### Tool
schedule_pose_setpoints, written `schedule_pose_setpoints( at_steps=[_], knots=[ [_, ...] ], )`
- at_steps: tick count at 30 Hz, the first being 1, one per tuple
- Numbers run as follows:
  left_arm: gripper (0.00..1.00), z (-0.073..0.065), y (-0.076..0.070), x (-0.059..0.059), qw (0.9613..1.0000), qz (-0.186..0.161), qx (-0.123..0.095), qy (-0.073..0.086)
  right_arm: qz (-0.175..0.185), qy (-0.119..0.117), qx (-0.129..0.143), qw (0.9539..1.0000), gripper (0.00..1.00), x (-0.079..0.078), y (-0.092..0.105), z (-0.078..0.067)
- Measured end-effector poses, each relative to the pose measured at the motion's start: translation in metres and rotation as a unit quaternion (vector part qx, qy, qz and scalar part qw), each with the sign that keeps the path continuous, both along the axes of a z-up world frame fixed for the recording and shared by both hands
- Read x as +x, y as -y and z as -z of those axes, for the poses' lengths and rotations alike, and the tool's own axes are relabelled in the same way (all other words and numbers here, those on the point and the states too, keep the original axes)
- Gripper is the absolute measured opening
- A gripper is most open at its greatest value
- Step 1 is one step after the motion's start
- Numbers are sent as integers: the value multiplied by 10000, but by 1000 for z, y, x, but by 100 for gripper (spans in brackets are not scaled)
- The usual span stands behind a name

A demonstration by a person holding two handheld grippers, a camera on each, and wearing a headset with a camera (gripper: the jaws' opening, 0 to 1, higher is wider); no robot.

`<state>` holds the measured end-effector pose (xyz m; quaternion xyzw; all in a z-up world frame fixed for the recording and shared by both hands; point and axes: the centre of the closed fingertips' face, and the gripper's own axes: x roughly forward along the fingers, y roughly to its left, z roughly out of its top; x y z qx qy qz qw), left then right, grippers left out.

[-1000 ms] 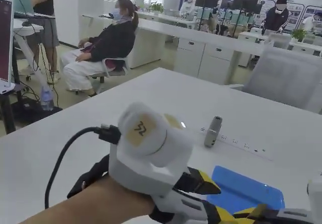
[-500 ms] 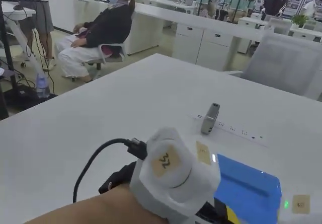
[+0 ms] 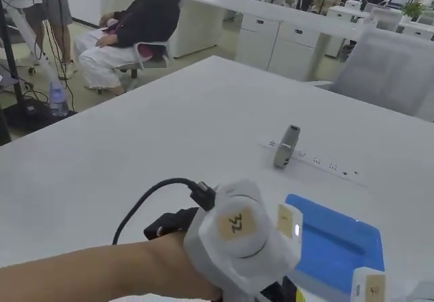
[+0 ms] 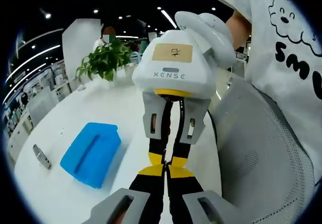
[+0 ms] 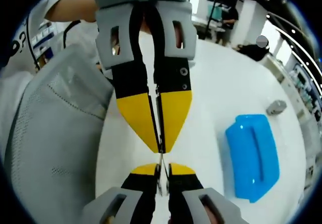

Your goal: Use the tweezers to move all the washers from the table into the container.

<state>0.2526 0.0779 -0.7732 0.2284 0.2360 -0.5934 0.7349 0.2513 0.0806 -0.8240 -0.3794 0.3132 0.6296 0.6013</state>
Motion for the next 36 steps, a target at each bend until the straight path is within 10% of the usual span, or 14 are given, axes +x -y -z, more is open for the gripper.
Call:
schedule_pose_setpoints(
  at_steps=[15, 27, 33, 36],
  knots=[
    [0, 86, -26, 3, 9951, -187, 911, -341, 397, -201, -16, 9990, 4, 3, -1, 35],
    [0, 90, -9, 40, 9945, -81, 1043, -40, 1034, 59, -31, 9946, 18, 31, 28, 41],
    [0, 89, -9, 55, 9938, -82, 1108, 32, 1737, -45, 383, 9840, 24, 44, 32, 30],
    [6, 88, -15, 58, 9926, -354, 1149, -171, 2281, -139, 849, 9698, 31, 47, 35, 10]
  ],
)
